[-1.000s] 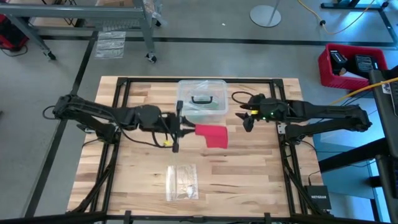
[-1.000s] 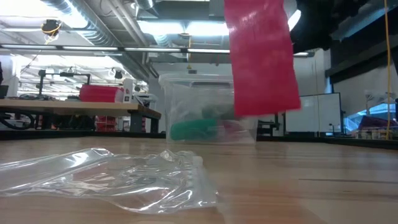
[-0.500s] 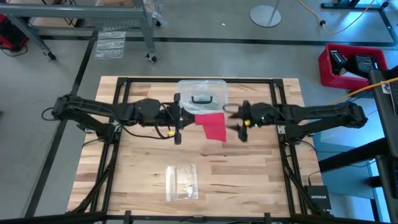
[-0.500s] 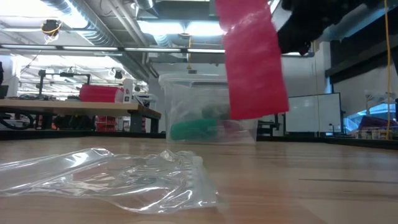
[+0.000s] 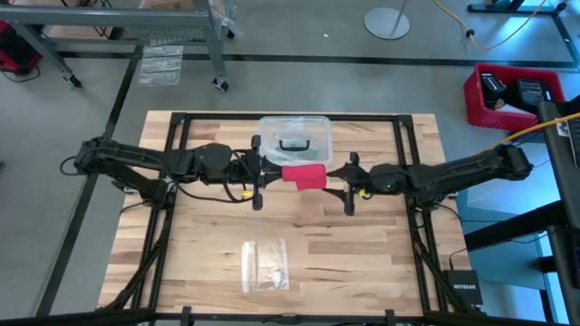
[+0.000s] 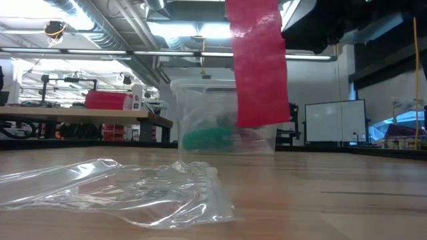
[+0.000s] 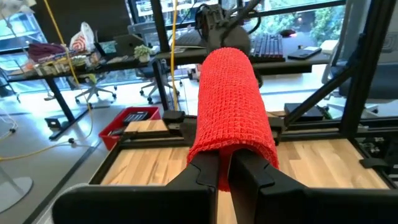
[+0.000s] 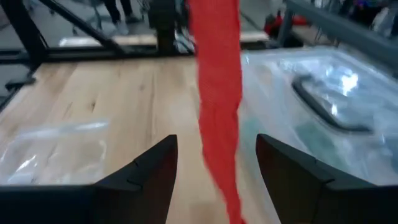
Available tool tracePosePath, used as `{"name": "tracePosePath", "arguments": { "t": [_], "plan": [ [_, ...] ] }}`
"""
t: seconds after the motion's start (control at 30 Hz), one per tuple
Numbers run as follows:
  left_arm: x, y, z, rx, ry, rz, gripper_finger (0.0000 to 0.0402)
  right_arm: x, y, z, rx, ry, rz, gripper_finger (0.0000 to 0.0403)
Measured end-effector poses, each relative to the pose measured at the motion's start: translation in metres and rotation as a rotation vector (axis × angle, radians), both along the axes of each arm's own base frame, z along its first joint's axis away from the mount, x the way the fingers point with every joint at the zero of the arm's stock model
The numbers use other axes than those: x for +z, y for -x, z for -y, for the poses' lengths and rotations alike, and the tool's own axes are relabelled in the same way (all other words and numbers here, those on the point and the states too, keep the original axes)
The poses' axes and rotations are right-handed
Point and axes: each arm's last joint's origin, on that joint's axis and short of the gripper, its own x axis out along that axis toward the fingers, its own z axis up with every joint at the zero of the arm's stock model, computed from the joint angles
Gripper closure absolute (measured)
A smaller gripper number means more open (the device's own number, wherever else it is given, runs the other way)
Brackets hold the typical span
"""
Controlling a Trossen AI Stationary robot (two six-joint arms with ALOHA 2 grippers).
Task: Roll bandage
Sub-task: Roll the red bandage
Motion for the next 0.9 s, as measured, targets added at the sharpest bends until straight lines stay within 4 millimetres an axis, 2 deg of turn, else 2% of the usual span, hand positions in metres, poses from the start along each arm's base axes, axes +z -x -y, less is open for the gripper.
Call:
{"name": "tracePosePath", "arguments": {
  "t": [0.23,0.47,0.57,0.7,0.73,0.9],
  "plan": [
    [0.0,0.0,0.0,-0.002,0.001,0.004,0.0391,-0.017,-0.02,-0.003,0.034,0.058,-0.007,0.018],
    [0.003,0.0,0.001,-0.003,0.001,0.027,0.0391,-0.019,-0.034,-0.005,0.055,0.137,0.068,0.0188],
    [0.003,0.0,0.001,-0.003,-0.004,0.026,0.0391,-0.021,-0.035,-0.005,0.062,0.162,0.053,0.0235],
    [0.006,-0.001,-0.002,0.004,-0.004,0.067,0.0391,-0.021,-0.035,-0.006,0.091,0.134,0.054,0.0363],
    [0.009,-0.001,-0.002,0.007,-0.001,0.09,0.0391,-0.021,-0.035,-0.007,0.103,0.132,0.054,0.0382],
    [0.017,-0.001,-0.005,0.018,0.004,0.172,0.0391,-0.021,-0.033,-0.017,0.104,0.116,0.062,0.0383]
  ]
}}
